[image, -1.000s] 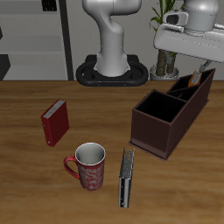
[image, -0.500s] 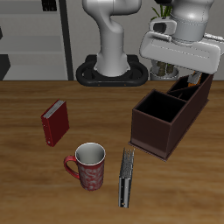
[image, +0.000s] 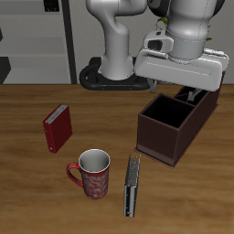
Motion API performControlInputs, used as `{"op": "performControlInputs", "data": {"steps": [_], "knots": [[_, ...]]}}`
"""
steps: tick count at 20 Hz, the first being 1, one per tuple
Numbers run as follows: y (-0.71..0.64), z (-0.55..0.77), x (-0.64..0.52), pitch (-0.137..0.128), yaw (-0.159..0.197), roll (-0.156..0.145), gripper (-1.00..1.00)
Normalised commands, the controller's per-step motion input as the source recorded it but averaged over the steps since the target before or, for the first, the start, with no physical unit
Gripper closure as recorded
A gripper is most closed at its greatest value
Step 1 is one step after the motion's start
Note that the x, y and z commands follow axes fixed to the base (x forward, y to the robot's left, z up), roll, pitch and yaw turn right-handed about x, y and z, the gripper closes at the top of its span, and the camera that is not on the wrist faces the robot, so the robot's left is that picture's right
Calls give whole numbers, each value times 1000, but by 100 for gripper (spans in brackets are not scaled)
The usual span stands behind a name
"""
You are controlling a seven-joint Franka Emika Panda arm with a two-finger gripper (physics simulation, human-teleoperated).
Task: Place the orange book into the left desk caddy's left compartment and place the striped book into the left desk caddy's right compartment and place the red book into the left desk caddy's right compartment
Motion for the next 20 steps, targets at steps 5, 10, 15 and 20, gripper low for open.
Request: {"op": "performControlInputs", "data": {"steps": [5,10,15,20], "knots": [[-356,-26,337,36,81,0,-100],[-285,-29,277,27,113,20,-100],[-306,-63,196,21,75,-3,-100],[-240,-78,180,12,63,53,-100]]}}
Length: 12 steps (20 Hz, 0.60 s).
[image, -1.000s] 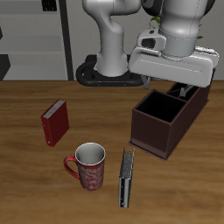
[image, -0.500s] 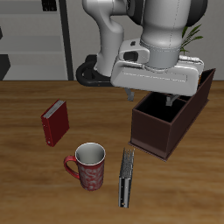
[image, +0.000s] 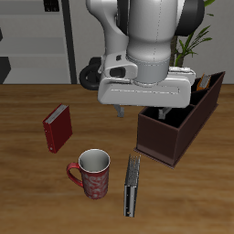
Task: Place the orange book into the left desk caddy's left compartment and place the striped book into the left desk caddy's right compartment and place the red book into the left desk caddy's right compartment
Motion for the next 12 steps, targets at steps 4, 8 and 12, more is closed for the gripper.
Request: {"op": "performControlInputs", "data": {"steps": [4,8,12], "knots": [[-108,-60,126,10,-60,67,-100],[-58,-144,121,12,-62,18,-100],[65,-308,81,13,36,46,-100]]}}
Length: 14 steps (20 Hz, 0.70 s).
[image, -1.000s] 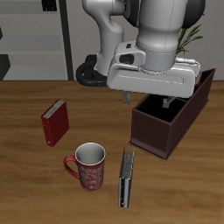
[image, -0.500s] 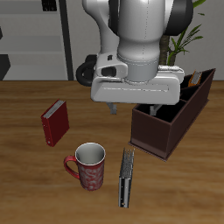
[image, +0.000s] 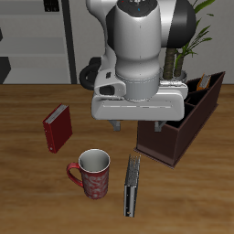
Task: Place the orange book into the left desk caddy's left compartment and place the striped book into the left desk caddy's right compartment and place the red book into the left desk caddy's right compartment
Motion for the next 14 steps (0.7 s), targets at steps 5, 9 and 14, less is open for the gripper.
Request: {"op": "performControlInputs", "data": {"steps": [5,9,14], "knots": [[-56,-242,110,22,-8,10,-100],[-42,-320,133,31,14,-3,-100],[49,-316,87,25,0,20,-100]]}}
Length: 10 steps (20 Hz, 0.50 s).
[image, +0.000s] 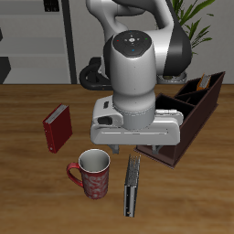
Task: Place the orange book into the left desk caddy's left compartment and place the striped book into the left desk caddy's right compartment and place the red book into the left desk caddy's right compartment
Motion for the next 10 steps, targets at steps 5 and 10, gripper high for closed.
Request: {"op": "performControlInputs", "data": {"steps": [5,10], "knots": [[52,-248,37,-3,0,18,-100],[26,-288,42,-10,-28,-18,-100]]}}
